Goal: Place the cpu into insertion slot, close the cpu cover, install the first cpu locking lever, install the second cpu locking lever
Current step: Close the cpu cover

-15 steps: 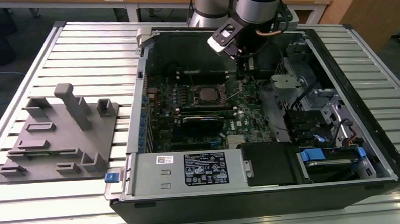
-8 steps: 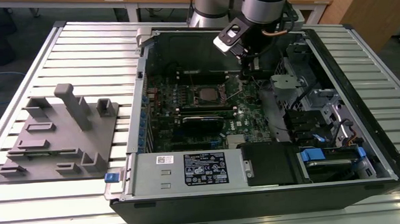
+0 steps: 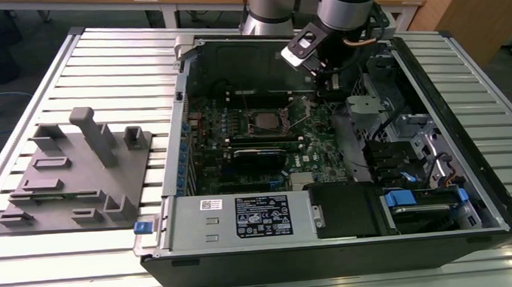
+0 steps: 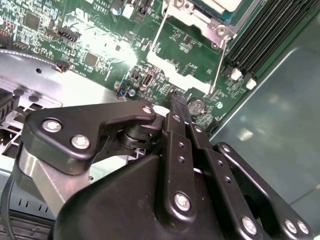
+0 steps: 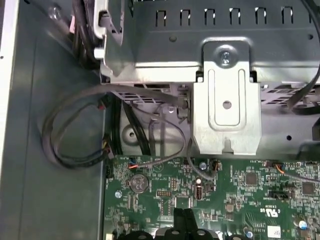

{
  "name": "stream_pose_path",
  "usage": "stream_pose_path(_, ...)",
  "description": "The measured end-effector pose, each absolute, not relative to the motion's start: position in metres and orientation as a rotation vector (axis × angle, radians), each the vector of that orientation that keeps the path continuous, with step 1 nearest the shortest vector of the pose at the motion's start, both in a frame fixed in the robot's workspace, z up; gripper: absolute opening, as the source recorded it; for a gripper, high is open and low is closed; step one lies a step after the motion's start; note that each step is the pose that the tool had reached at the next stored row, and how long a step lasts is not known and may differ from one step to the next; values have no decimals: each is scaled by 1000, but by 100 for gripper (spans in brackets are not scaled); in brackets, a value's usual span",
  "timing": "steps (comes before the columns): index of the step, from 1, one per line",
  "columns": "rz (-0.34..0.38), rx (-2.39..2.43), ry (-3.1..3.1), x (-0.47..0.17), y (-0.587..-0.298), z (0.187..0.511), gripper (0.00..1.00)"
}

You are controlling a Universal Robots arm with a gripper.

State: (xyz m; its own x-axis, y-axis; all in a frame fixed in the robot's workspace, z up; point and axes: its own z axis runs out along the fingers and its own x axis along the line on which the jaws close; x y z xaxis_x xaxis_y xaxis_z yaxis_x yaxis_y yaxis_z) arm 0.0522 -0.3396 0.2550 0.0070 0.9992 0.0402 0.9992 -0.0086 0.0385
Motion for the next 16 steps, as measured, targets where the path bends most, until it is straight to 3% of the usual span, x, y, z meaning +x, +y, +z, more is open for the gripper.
stream_pose_path(16, -87, -2229, -2211, 55, -340, 239, 11)
